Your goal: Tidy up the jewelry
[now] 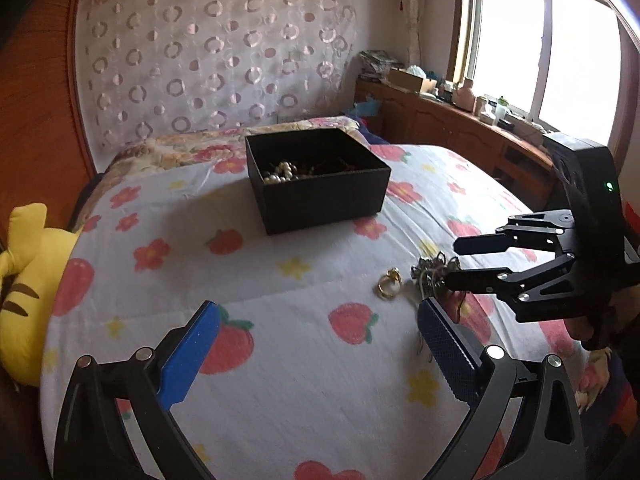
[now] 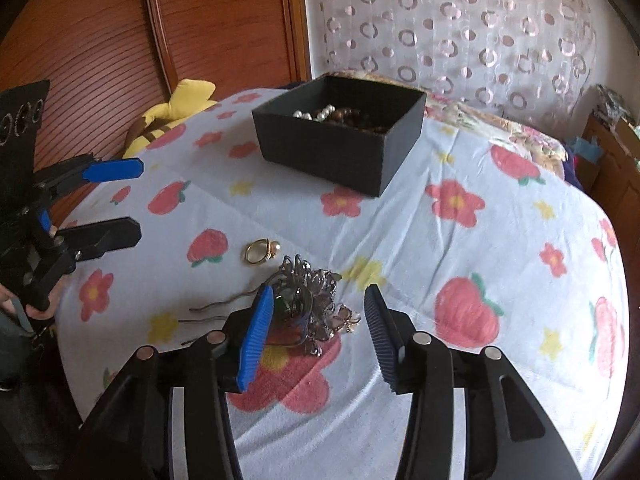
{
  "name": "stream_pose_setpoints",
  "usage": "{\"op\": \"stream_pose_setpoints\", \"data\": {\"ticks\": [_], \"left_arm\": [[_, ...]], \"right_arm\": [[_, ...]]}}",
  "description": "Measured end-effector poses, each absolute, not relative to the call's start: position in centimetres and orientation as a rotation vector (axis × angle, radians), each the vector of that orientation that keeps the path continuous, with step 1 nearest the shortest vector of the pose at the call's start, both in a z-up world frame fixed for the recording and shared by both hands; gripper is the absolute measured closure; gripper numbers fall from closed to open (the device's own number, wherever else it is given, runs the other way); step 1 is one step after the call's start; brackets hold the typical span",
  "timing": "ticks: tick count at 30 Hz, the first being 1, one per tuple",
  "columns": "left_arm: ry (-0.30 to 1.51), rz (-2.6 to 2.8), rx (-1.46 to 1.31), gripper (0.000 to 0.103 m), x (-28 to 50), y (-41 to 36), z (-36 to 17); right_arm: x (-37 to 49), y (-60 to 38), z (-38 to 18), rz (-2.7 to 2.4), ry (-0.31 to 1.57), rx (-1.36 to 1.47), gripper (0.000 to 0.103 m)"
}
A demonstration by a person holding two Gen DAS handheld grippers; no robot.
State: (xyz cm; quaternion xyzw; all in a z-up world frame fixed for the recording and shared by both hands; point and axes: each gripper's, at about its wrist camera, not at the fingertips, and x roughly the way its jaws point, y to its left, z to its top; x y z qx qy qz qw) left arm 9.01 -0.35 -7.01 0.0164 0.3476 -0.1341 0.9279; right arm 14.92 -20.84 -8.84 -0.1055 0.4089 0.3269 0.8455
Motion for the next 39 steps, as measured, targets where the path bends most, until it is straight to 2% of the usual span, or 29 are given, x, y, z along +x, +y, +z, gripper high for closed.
{"op": "stream_pose_setpoints", "data": {"ticks": [6,11,13,15,25,28,39], "left_arm": [[0.719,-0.28,0.037,0.008,9.0,-0.5,-7.2],[0.721,-0.276,0.029,0.008,9.0,-0.7,-7.3],[0.722,-0.274,0.028,0.008,9.0,-0.7,-7.4],[0.722,-0.274,0.027,0.008,9.2,-0.5,-7.4],[0.728,-0.274,0.023,0.008,9.1,-0.4,-7.6],[0.736,-0.275,0.032,0.008,9.5,-0.6,-7.8],[0.792,-0.329,0.066,0.008,11.5,-2.7,-8.7]], "right_arm": [[15.3,-20.4,-9.4,0.705,0.898,-0.209,0.053],[15.1,-20.9,-9.2,0.713,0.894,-0.202,0.067],[14.9,-21.1,-8.8,0.709,0.873,-0.204,0.083],[14.8,-21.4,-8.3,0.705,0.861,-0.2,0.087],[13.2,-21.8,-5.9,0.712,0.765,-0.242,0.089],[12.8,-22.1,-4.9,0.711,0.738,-0.244,0.094],[11.8,-24.5,-3.0,0.671,0.686,-0.263,0.094]]}}
